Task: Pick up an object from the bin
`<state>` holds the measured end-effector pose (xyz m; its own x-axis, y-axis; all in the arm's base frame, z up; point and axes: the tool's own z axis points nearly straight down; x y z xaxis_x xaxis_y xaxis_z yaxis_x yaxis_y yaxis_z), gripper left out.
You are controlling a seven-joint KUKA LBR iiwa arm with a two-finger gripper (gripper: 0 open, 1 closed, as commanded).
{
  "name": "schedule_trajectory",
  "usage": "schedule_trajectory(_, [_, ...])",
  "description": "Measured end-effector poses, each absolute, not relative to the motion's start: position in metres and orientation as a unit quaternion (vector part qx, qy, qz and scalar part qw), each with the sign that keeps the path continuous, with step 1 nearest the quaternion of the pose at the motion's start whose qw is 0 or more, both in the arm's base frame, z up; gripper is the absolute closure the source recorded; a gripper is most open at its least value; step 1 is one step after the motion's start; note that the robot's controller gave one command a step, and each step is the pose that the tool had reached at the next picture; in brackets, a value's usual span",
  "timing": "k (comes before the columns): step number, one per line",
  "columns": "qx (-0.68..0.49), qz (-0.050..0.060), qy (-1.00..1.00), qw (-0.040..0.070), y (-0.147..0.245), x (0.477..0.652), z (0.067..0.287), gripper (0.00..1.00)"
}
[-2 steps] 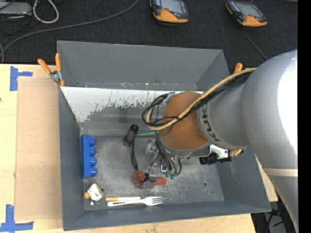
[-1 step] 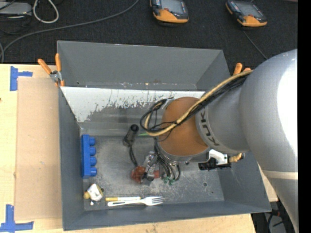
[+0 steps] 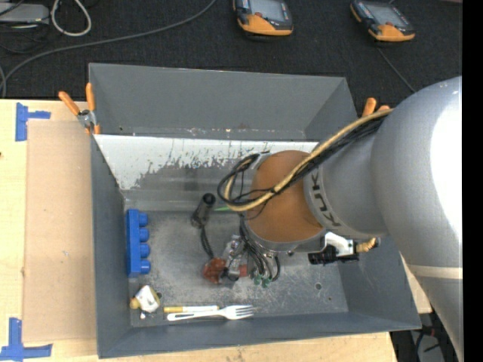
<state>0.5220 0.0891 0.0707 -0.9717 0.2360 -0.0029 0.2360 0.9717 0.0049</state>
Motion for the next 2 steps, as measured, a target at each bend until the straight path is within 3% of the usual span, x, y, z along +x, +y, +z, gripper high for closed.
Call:
schedule_trajectory(1, [0.119, 0.001, 0.993, -0.005, 0.088, 0.518, 0.096, 1.00])
schedule_trajectory(2, [0.118, 0.003, 0.993, 0.002, 0.089, 0.522, 0.142, 1.00])
